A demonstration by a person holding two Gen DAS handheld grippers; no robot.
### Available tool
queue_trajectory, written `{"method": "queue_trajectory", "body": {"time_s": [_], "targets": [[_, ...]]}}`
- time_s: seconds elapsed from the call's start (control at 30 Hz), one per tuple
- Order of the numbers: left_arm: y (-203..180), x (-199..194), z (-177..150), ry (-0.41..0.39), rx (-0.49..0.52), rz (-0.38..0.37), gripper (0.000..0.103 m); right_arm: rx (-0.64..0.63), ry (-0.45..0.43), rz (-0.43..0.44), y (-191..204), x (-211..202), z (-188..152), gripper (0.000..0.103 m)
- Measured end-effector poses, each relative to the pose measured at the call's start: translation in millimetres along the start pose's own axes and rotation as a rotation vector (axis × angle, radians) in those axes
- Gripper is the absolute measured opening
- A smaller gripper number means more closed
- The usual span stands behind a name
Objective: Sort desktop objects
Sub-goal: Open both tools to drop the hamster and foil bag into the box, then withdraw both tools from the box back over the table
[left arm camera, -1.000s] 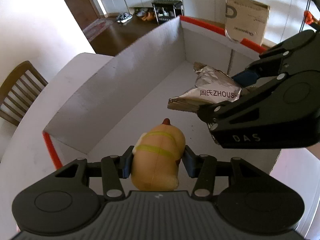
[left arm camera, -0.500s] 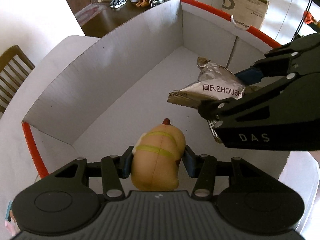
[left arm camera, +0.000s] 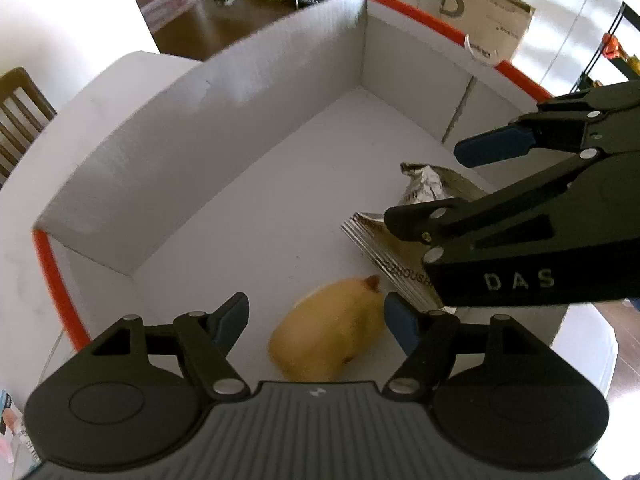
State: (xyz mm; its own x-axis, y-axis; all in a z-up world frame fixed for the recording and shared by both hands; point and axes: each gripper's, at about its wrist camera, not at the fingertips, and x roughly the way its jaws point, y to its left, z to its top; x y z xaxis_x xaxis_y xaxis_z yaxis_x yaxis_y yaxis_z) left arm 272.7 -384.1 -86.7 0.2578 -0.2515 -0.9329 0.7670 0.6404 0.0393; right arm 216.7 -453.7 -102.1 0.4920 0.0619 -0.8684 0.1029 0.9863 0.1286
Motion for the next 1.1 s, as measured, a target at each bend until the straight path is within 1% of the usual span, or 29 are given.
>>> {"method": "queue_trajectory", "body": {"time_s": [0.17,0.37,0.5,0.6,0.67,0.73,0.83,0.93,1.1], "targets": [[11,-17,-4,-0.051,-0.050,0.001,0.074,0.012,-0.029,-0.003,-4,-8,2,0.070],[12,-44,-15,-0.125,-0.106,-0.005,0.074,0.018,-0.072,0.023,-2,-27,1,0.073],[10,-63,-29,-0.182,-0.102,0.014,0.074,0.020,-0.100,0.042,2,-41,0,0.074],[9,-79,-37,-0.221,-0.108,0.027,0.074,0.005,-0.134,0.060,10,-55,-3,0.076],[10,-85,-44,-0.245,-0.117,0.031,0.074,-0.010,-0.164,0.069,15,-63,-5,0.080],[7,-96,-53,-0.272,-0.128,0.032,0.074,-0.019,-0.183,0.077,18,-71,-6,0.081],[10,-111,-61,-0.307,-0.151,0.025,0.074,-0.028,-0.205,0.090,28,-79,-8,0.082],[14,-127,-73,-0.341,-0.178,0.033,0.074,-0.033,-0.223,0.109,36,-87,-12,0.083],[20,-150,-93,-0.386,-0.189,0.044,0.074,-0.079,-0.277,0.124,60,-101,-21,0.084]]}}
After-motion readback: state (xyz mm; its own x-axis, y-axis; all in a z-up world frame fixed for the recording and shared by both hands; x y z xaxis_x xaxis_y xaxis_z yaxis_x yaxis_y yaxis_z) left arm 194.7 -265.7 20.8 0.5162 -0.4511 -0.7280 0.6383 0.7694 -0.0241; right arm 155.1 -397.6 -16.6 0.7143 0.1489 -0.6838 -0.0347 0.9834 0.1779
